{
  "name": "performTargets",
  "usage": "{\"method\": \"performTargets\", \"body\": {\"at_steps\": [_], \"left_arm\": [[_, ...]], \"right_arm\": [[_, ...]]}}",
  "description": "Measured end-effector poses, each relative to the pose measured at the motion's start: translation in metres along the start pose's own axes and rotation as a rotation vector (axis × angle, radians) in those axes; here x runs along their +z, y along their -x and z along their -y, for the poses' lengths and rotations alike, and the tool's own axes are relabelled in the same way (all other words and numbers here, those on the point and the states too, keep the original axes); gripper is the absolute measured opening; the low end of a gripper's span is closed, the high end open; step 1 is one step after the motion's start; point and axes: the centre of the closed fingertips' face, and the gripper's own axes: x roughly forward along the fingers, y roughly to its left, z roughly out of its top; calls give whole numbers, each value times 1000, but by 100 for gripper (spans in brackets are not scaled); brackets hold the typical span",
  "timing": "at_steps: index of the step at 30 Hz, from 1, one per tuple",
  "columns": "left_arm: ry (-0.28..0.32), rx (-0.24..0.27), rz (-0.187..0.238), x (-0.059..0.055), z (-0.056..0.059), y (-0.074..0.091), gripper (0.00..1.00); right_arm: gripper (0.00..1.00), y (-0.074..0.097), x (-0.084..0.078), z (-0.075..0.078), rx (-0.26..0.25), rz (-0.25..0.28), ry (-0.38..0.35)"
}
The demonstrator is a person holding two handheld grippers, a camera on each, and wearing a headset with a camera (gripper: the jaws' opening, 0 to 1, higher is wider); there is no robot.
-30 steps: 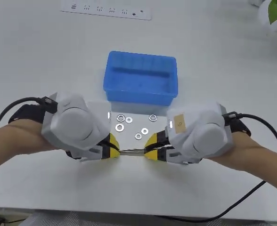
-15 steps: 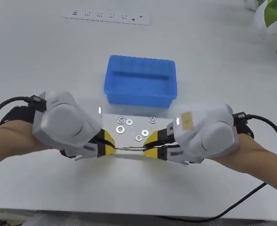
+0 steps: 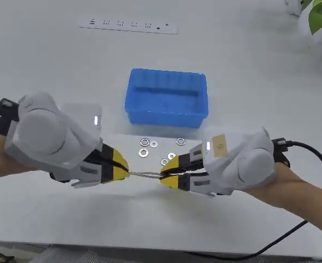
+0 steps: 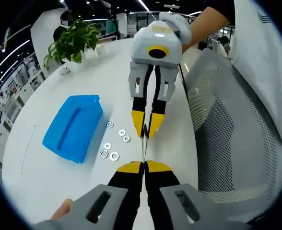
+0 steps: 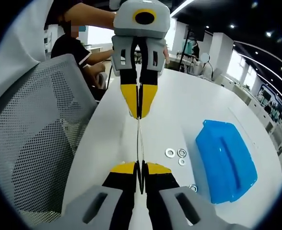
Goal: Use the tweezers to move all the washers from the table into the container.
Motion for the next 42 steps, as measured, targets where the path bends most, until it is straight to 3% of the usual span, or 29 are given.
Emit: {"method": "performTargets", "body": {"at_steps": [4,7,13,21,31,34,42], "left_arm": [[-18,11,35,17,-1,3,5],[-13,7,85,33,0,-1,5],[-13,7,118,45,3,-13,5],[1,14,168,62,3,-18,5],[3,-1,246,93,9,-39,5],[-31,20,232,93,8,-42,8],[9,39,218,80,2,-35,11]], "right_arm": [[7,1,2,3,-18,22,-13],[7,5,-2,3,-26,23,2],[7,14,-12,2,-41,41,-24],[7,18,-12,3,-60,92,-65],[7,29,-18,3,-73,119,-85],[7,31,-19,4,-80,121,-94],[7,33,-21,4,-89,128,-104]]}}
